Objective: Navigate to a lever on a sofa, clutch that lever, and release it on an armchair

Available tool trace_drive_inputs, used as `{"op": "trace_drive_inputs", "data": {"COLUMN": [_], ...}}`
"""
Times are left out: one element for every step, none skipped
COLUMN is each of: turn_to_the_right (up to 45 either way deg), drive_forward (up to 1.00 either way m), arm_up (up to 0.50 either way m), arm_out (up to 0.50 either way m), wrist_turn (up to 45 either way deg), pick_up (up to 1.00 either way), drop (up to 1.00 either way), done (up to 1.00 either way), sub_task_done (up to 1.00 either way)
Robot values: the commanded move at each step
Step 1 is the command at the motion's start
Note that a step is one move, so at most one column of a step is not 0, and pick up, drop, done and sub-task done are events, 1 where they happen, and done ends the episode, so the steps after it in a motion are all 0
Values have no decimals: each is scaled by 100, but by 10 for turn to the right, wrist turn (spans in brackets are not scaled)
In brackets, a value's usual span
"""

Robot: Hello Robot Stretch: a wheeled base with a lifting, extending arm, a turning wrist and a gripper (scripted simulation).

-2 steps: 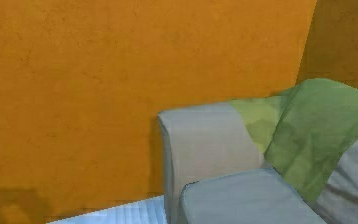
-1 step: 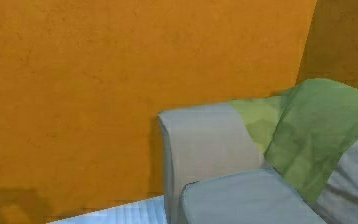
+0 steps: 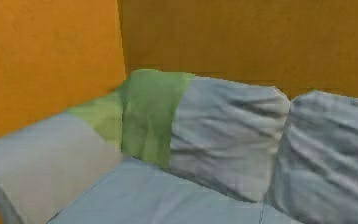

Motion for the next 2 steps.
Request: {"op": "trace_drive_inputs", "data": {"turn_to_the_right": [-450, -450], "drive_forward": [0, 0], "arm_up": [0, 0], "arm_out": [0, 0], "wrist_turn": [0, 0], "pick_up": [0, 0], "drop": [0, 0], "done": [0, 0], "sub_task_done": [0, 0]}}
